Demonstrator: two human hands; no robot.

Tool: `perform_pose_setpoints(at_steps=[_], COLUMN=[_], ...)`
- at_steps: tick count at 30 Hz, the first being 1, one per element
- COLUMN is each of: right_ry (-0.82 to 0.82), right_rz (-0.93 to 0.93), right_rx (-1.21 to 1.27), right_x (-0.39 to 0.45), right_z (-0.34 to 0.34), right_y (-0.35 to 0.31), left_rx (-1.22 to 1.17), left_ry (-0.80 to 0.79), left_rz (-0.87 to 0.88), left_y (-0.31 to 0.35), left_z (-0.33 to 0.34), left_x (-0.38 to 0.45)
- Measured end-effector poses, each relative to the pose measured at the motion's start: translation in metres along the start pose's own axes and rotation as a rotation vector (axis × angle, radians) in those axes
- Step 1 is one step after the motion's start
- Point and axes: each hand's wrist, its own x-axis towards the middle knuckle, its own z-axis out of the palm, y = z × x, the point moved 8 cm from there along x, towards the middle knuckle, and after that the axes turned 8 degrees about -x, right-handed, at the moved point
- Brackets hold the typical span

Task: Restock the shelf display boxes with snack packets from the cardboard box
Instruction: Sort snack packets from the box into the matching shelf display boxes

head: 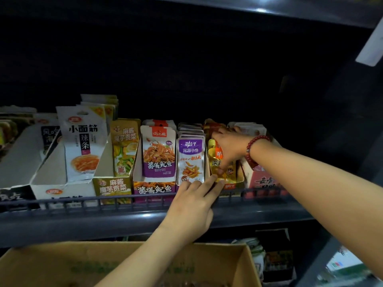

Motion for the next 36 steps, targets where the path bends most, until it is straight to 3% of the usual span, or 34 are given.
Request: perform_pose_setpoints(at_steps=[11, 20, 29, 36], right_ry=[0.328, 0.285, 0.334, 0.304], right_rz=[0.088, 0.069, 0.075, 0.079], right_rx=[-0.058, 0.058, -0.090, 0.052], right_x=[-0.004, -0.010, -0.012, -0.022], right_z=[-0.016, -0.012, -0.011, -0.007], right_y=[0.010, 0.011, 0.012, 0.014], left_rx=[-0.035, -0.034, -0.015, 0.011], left_ry=[-0.043, -0.078, -0.064, -0.063], left_rz=[-0.012, -0.038, -0.022, -0.032], left_y=[0.000, 0.000, 0.000, 0.001], left_z=[0.000, 0.001, 0.003, 0.001], left_x=[0.001, 0.000, -0.001, 0.000])
